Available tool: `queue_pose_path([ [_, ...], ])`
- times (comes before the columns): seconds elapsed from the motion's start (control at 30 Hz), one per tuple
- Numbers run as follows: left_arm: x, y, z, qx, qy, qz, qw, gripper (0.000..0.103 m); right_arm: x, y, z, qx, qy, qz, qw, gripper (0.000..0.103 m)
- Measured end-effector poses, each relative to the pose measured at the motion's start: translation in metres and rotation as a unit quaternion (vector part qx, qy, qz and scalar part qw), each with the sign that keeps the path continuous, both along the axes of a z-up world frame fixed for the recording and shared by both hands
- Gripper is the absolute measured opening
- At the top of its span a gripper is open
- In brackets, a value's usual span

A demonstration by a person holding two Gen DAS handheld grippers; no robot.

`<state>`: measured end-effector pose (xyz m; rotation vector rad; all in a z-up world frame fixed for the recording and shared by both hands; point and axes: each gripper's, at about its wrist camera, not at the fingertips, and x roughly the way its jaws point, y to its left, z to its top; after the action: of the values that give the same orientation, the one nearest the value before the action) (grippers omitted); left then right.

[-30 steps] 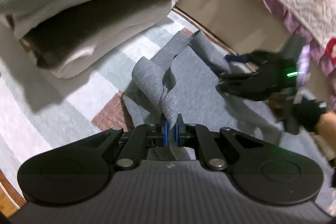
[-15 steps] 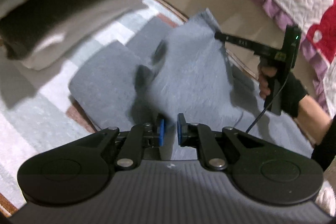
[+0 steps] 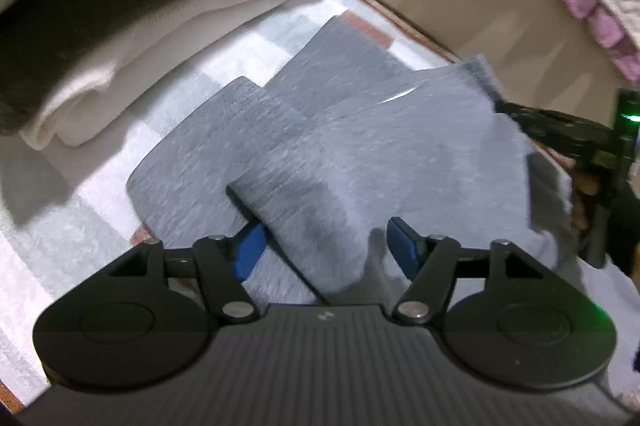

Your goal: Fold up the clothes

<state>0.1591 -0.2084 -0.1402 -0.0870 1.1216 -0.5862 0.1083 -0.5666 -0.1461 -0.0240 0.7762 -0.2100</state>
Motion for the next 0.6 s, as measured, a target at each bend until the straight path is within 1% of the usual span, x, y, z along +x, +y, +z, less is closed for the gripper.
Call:
queue_pose_path([
  [0.07, 0.004, -0.003, -0.008, 0.008, 0.004, 0.005, 1.0000, 0.067, -0.002, -0.001, 0.001, 0.007, -0.011, 0.001, 1.000, 0.000],
  [0.17, 0.005, -0.007, -0.009, 0.008, -0.013, 0.008, 0.9999, 0.068, -0.002, 0.000, 0.002, 0.014, -0.023, 0.004, 1.000, 0.000],
  [0.2, 0.005, -0.008, -0.009, 0.008, -0.019, 0.009, 0.9998, 0.066, -0.003, -0.001, 0.003, 0.015, -0.026, 0.004, 1.000, 0.000],
  [0.23, 0.003, -0.012, -0.008, 0.017, -0.033, -0.006, 0.9993, 0.047, -0.004, -0.001, 0.004, 0.016, -0.029, 0.005, 0.999, 0.000],
  [0.27, 0.002, -0.016, -0.007, 0.026, -0.048, -0.021, 0.9983, 0.005, -0.004, 0.001, 0.004, 0.012, -0.031, 0.006, 0.999, 0.000],
  [0.3, -0.001, -0.019, -0.004, 0.031, -0.058, -0.037, 0.9971, 0.003, -0.004, 0.003, 0.004, 0.008, -0.033, 0.008, 0.999, 0.000],
  [0.4, -0.027, -0.005, 0.032, 0.012, -0.128, -0.037, 0.9910, 0.003, -0.010, 0.011, 0.013, -0.009, -0.043, 0.015, 0.999, 0.000],
  [0.47, -0.044, 0.034, 0.062, -0.024, -0.167, -0.008, 0.9857, 0.003, -0.014, 0.017, 0.025, -0.017, -0.059, 0.030, 0.998, 0.000],
  [0.53, -0.058, 0.055, 0.080, -0.034, -0.183, 0.017, 0.9823, 0.003, -0.019, 0.023, 0.040, -0.017, -0.080, 0.051, 0.995, 0.000],
  [0.6, -0.057, 0.060, 0.077, -0.016, -0.170, 0.030, 0.9848, 0.003, -0.012, 0.033, 0.055, -0.024, -0.088, 0.075, 0.993, 0.000],
])
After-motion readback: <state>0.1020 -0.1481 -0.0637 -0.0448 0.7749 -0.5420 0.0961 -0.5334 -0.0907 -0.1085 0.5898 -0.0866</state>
